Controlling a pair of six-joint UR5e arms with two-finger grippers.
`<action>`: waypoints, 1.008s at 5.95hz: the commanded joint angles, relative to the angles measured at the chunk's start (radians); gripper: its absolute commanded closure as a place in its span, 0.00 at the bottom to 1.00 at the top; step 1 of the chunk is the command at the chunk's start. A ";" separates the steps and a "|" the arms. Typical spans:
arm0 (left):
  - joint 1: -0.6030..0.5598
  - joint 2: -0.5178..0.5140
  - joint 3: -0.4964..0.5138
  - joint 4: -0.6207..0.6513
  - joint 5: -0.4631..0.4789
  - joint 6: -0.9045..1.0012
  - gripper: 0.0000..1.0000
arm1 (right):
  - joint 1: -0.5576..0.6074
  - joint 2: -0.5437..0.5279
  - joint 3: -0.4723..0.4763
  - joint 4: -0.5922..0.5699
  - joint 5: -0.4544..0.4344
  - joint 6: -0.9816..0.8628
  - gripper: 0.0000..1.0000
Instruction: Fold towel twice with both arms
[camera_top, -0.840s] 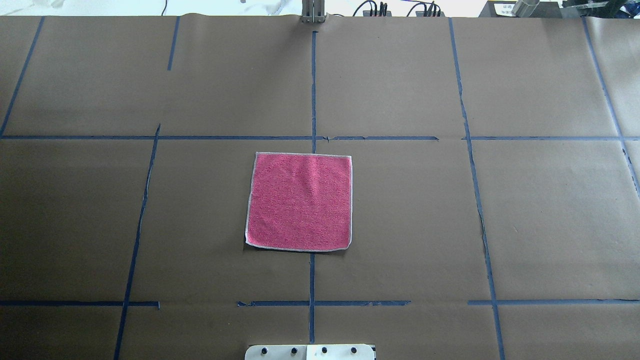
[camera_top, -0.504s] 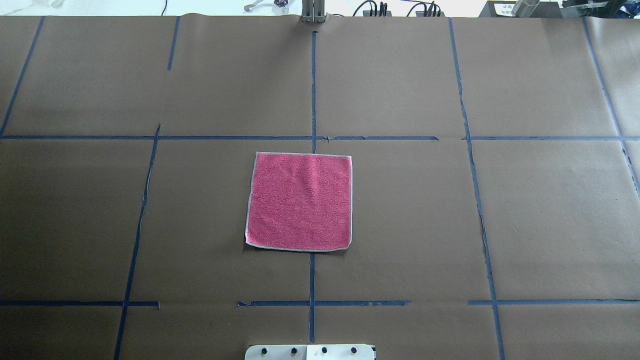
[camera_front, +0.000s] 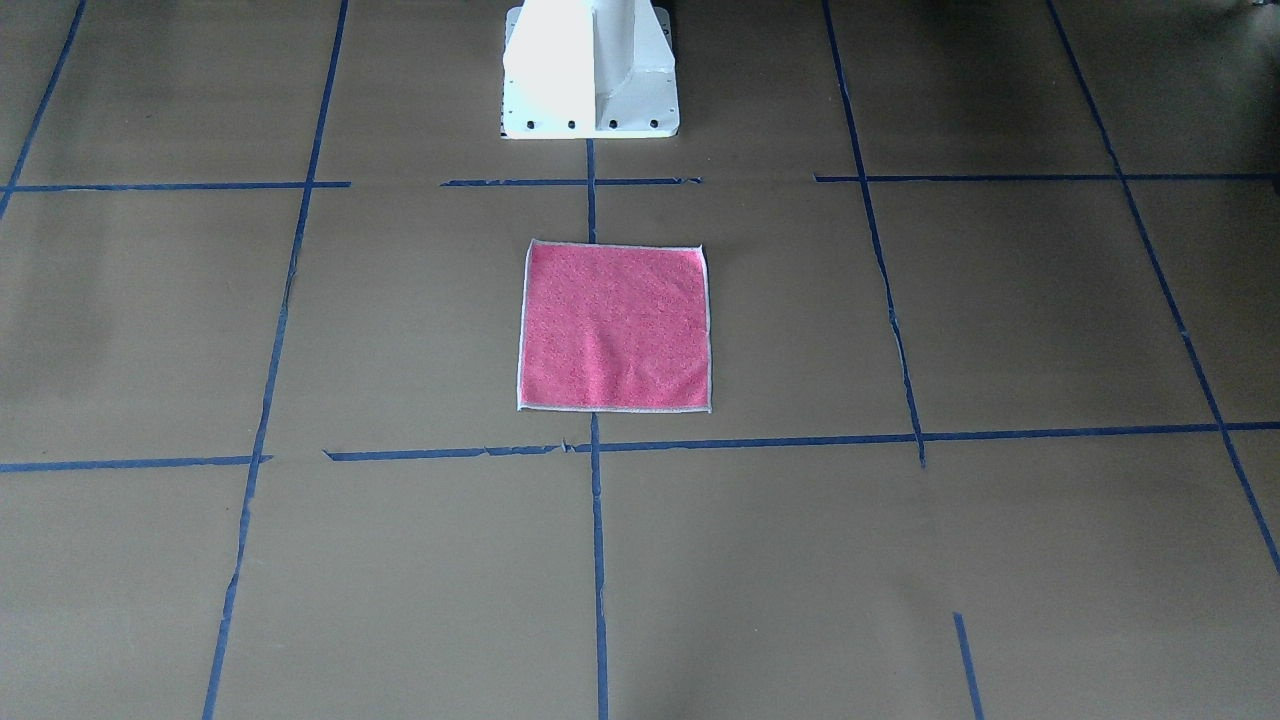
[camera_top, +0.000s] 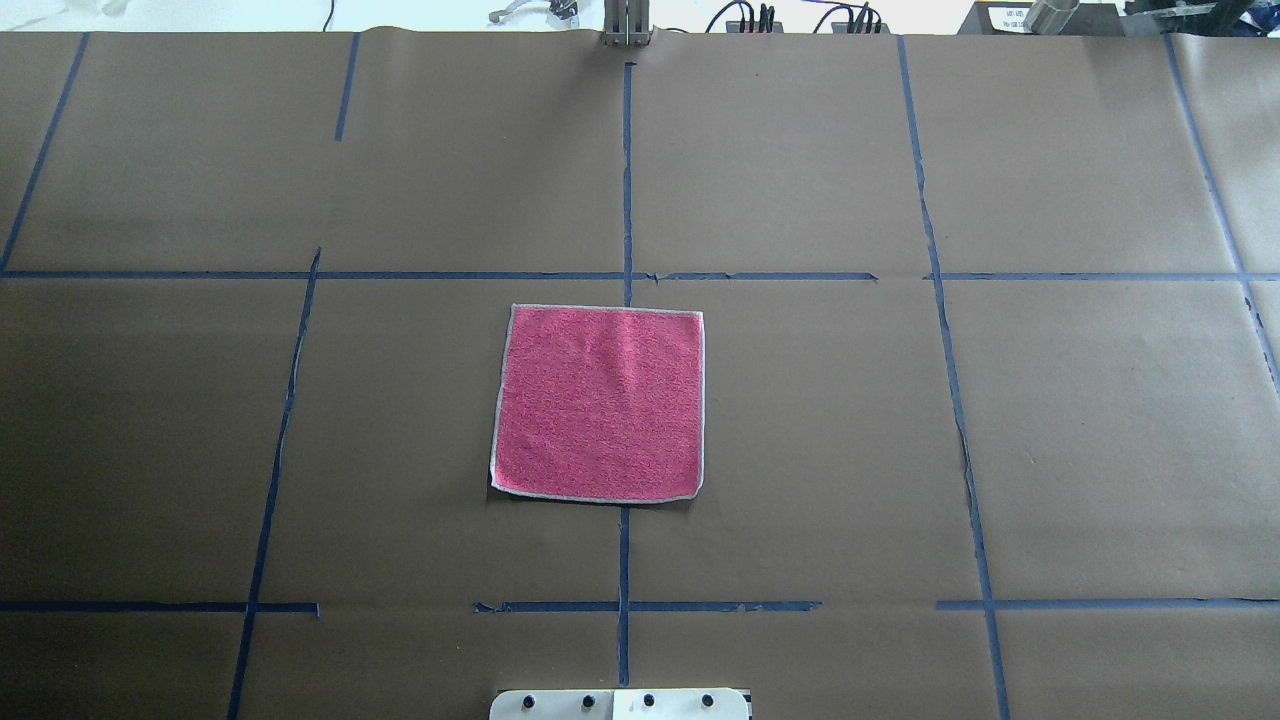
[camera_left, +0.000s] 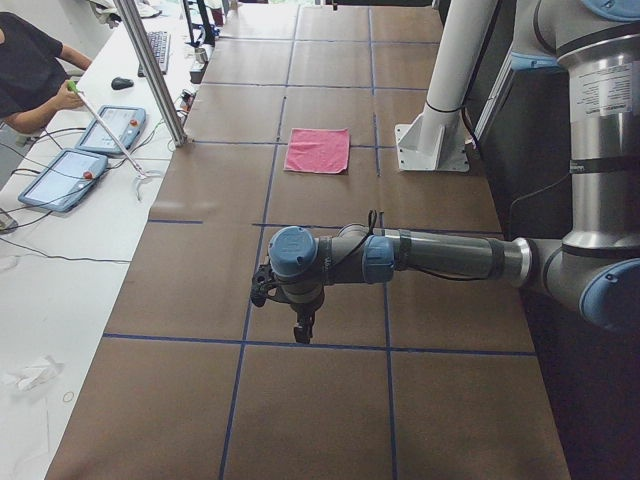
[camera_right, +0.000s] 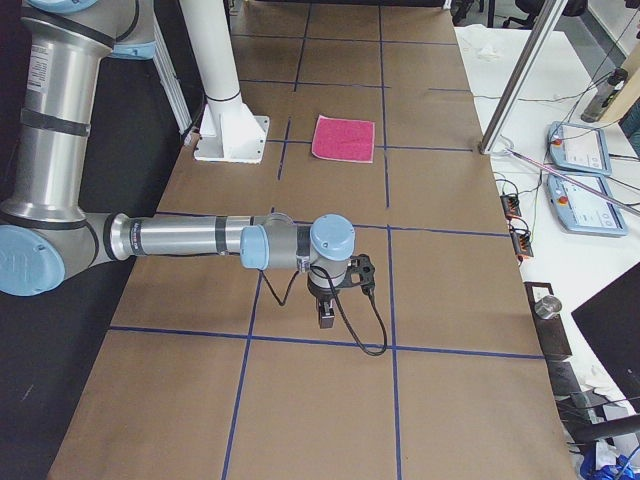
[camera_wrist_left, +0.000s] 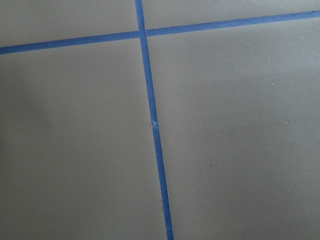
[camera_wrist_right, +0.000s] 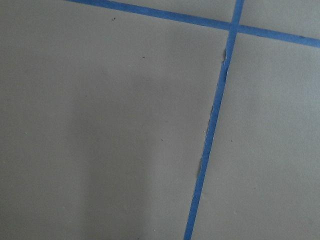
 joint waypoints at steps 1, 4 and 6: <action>0.001 -0.003 0.006 0.001 0.000 0.000 0.00 | -0.020 0.002 -0.001 0.072 0.006 0.003 0.00; 0.001 0.001 0.018 -0.002 -0.002 0.000 0.00 | -0.115 0.007 0.029 0.123 0.050 0.046 0.00; 0.001 0.001 0.012 -0.004 0.000 0.005 0.00 | -0.279 0.007 0.091 0.329 0.041 0.484 0.00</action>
